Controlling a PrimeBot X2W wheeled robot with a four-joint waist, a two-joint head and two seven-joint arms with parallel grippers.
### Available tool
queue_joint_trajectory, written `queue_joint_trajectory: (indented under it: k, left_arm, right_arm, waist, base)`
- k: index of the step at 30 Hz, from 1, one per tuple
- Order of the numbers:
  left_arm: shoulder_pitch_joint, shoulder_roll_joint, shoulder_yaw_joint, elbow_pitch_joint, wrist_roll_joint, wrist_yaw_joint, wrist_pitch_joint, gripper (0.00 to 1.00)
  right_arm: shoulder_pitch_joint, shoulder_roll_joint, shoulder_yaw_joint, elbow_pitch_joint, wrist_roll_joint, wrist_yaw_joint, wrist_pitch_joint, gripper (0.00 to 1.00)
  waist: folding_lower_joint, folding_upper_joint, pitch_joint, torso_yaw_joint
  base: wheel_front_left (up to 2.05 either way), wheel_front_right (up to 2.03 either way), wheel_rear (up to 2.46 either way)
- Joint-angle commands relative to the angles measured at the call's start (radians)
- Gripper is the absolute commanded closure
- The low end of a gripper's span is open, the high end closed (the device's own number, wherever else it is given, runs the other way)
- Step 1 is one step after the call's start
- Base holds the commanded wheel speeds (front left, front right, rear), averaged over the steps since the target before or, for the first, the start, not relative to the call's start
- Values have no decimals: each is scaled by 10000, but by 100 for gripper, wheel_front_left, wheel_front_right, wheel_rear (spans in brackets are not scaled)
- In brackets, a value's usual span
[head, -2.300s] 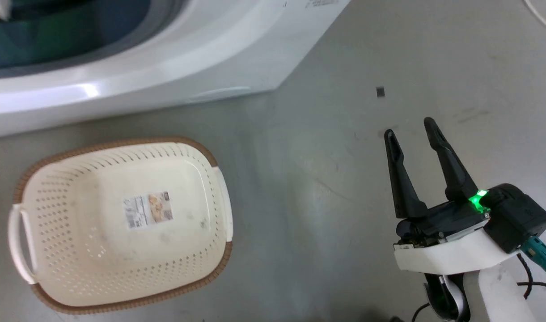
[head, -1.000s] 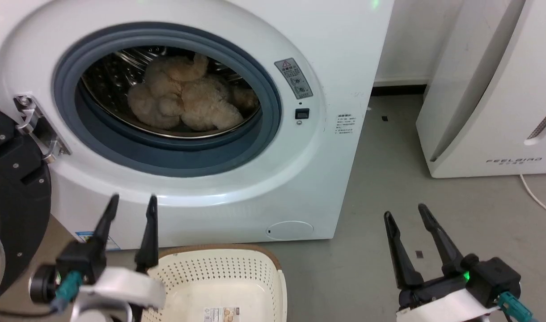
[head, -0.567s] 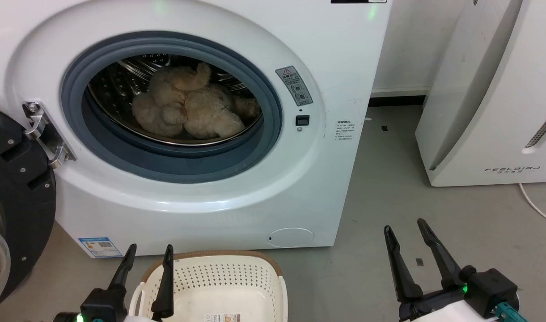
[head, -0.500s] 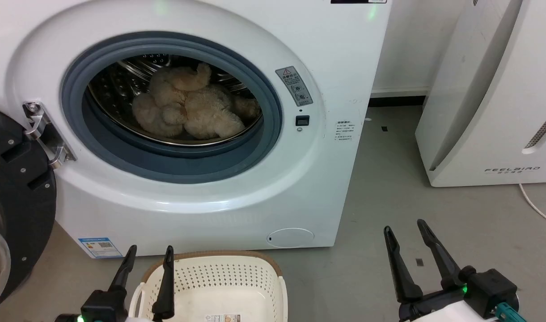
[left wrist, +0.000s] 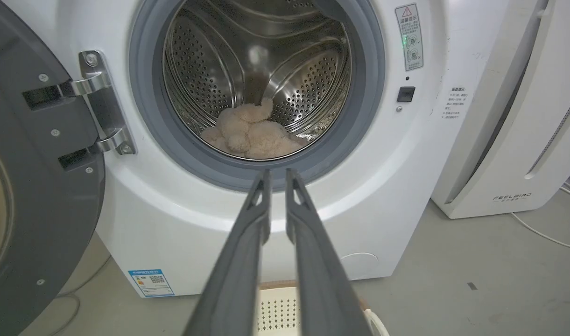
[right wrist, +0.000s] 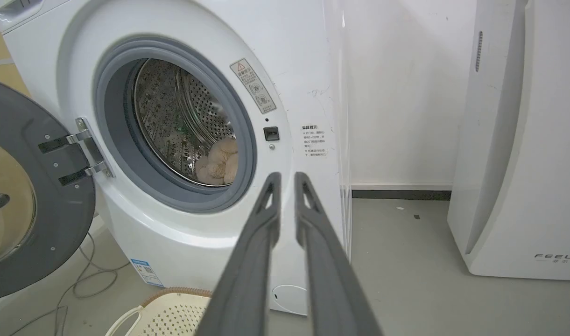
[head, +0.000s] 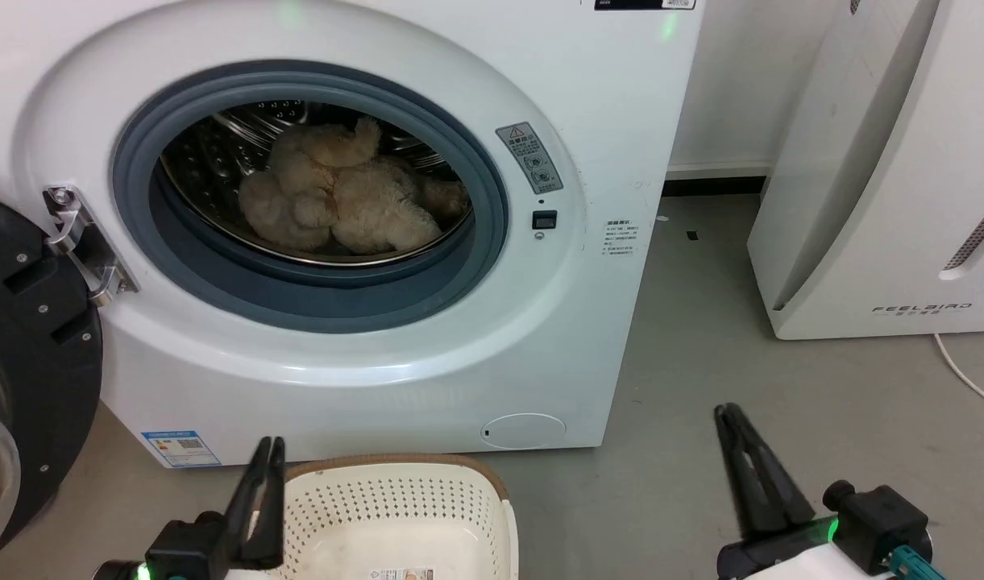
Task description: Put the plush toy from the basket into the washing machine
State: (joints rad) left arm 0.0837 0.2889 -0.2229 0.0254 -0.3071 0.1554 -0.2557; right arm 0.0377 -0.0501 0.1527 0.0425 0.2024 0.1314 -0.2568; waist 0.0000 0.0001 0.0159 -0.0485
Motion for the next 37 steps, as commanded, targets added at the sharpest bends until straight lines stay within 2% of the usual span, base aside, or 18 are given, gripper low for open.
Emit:
queue_joint_trajectory:
  k: [1,37]
  left_arm:
    - [-10,-29,27,-3,38,-19,31,100]
    - [-271,-772,722,-82,994,-503,828,100]
  right_arm:
    - [-5,0,-19,-5,-25,0,31,100]
    - [-122,0,-494,-138,-655,-2,832,100]
  waist:
    - [0,-1,-2,6]
    - [0,-1,-51,157]
  base:
    - [0,0,0]
    - [0,0,0]
